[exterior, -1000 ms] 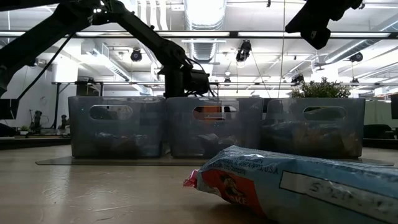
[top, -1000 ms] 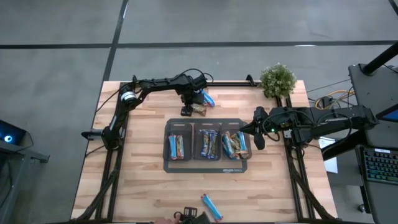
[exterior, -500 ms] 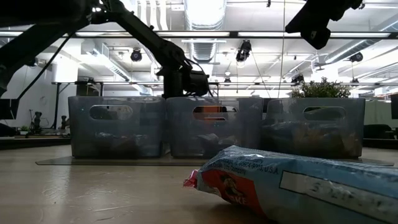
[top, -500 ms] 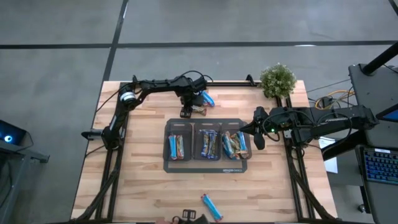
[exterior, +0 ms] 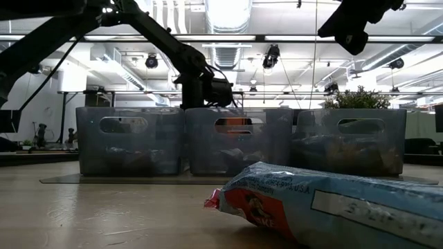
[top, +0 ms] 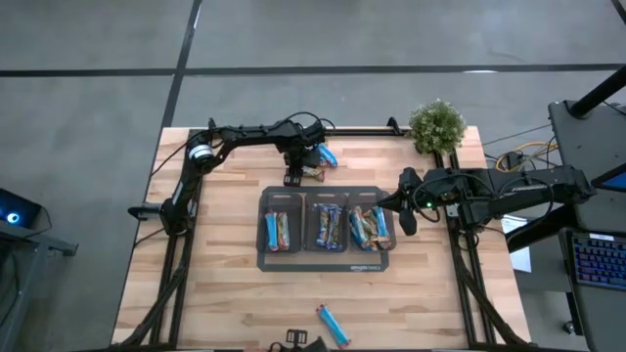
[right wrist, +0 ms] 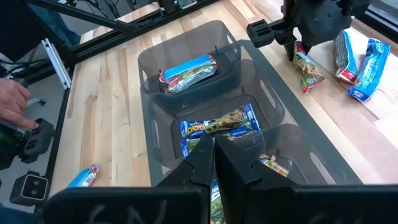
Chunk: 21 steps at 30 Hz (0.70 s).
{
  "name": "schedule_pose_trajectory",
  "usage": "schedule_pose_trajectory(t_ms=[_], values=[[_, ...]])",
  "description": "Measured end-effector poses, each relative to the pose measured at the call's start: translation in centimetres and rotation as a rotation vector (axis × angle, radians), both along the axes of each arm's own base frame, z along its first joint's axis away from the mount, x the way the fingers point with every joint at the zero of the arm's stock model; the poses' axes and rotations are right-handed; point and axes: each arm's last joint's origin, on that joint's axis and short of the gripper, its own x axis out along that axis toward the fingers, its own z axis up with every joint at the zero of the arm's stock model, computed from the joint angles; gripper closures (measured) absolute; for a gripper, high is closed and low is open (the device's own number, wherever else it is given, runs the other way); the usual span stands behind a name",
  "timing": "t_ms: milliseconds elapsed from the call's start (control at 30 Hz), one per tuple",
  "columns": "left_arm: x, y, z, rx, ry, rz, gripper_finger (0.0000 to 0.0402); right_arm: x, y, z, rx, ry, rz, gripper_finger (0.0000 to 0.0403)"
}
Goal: Pick and place Granola Bars by type
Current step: Put the red granola bar into the left black bin
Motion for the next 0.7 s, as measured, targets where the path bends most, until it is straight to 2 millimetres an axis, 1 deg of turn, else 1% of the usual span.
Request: schedule_pose_trajectory(t_ms=[267,500,700], values=[[0.0,0.0,0.2,0.005,-0.001,0.007,0.0303,0.0,0.0,0.0,0.000,0.003,0.000,0.0394],[0.1,0.3,1.1,0.041,0.007,0.011,0.0303,0.0,0.0,0.0,-0.005,0.002,0.003,0.0394],[0.2,0.3,1.5,0.041,0.011,0.009,0.0303,0.0,0.0,0.0,-0.007,0.003,0.003,0.0394]])
